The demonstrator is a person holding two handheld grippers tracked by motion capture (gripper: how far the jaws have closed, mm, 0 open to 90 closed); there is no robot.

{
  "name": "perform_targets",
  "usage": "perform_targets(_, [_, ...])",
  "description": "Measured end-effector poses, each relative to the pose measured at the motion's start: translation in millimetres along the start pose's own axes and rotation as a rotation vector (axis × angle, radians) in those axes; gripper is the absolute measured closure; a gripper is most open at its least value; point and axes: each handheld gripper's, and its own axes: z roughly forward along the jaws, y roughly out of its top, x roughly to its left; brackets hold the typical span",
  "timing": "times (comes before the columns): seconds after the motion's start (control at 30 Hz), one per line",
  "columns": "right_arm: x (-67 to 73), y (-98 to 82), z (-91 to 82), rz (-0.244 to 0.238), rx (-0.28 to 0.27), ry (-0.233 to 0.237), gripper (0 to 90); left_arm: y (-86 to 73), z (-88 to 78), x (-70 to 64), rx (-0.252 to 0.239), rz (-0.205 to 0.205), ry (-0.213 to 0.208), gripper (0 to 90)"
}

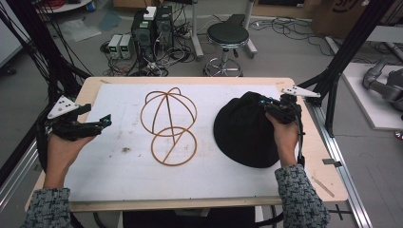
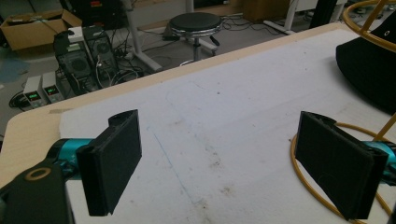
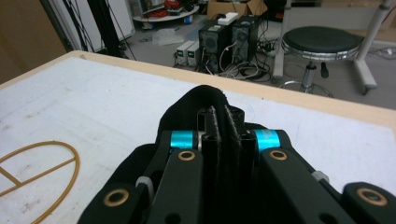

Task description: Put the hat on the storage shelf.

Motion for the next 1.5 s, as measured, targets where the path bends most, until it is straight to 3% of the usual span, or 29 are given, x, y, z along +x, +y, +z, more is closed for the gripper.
perform_targets(0.4, [16.8,37.4,-26.4,-0.047,-0.070,0.070,86.1,-0.3,-0.8,0.1,0.001,0.002,0.003,15.3])
perform_targets(1.0, [36.6,120.1,-62.7,-0.081,-0.190,0.219,86.0,-0.6,-2.1,0.3,0.005,0.009,0.007,15.3])
perform_targets(1.27, [41.4,149.6,-80.1,-0.062,-0.274,0.274,86.0,-0.6,-4.4,1.7,0.004,0.007,0.013,15.4])
perform_targets(1.5, [52.2,165.5,-83.4,-0.061,-0.308,0.326,85.9,-0.5,-4.0,1.1,0.002,0.007,0.012,15.4])
